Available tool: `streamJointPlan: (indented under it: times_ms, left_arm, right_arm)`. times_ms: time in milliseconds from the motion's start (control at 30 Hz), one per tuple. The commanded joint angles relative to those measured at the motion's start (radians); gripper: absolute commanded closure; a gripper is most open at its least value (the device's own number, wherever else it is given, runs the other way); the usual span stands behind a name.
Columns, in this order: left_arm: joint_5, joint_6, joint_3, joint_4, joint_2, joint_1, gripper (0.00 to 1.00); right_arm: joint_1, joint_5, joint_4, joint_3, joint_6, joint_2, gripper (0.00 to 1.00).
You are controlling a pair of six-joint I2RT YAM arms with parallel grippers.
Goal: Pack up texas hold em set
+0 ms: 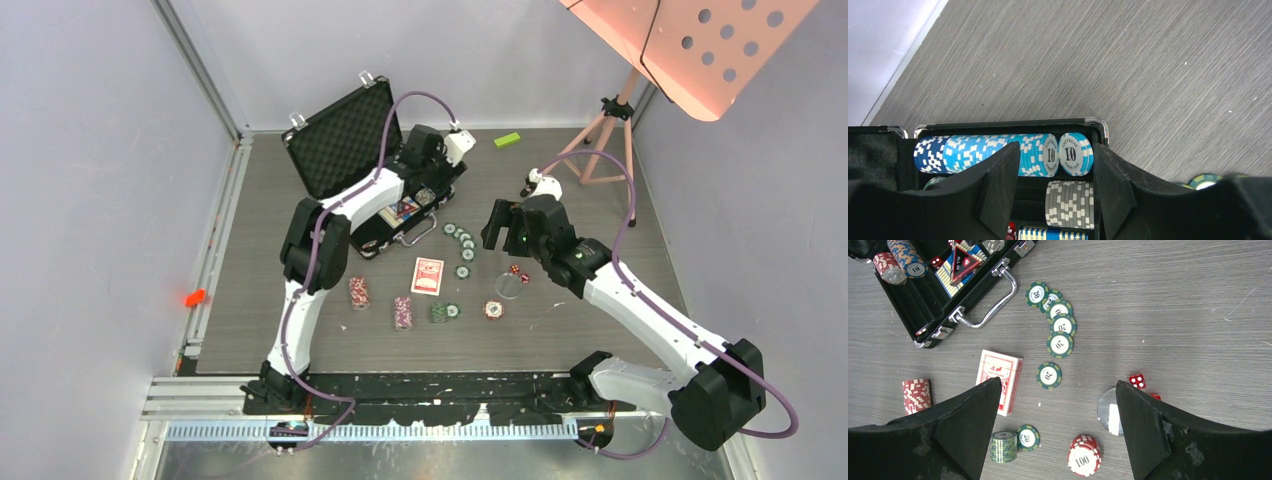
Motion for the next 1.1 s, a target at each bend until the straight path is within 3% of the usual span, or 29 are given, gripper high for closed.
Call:
streamJointPlan:
  times_ms: [0, 567, 867, 1067]
  left_arm:
    - [-0.043, 0.044, 0.089, -0.083, 0.042, -0.008, 0.41]
    - [-0.098, 0.059, 0.197, -0.192, 0.126, -0.009, 0.41]
    - [-0.255, 0.053, 0.218, -0.180, 0.136, -0.009, 0.41]
    - [-0.276, 0.032, 0.211, -0.154, 0.118, -0.009, 0.41]
  right_arm:
    - [-0.009, -0.009, 0.014, 0.046, 0.012, 0.000, 0.09]
    - [-0.024, -0.026, 0.013, 0.039, 0.016, 0.000, 0.09]
    - [-0.029, -0.034, 0.014, 0.039, 0.020, 0.004, 0.09]
    - [-0.034, -0.040, 0.014, 0.039, 0.024, 0.002, 0.09]
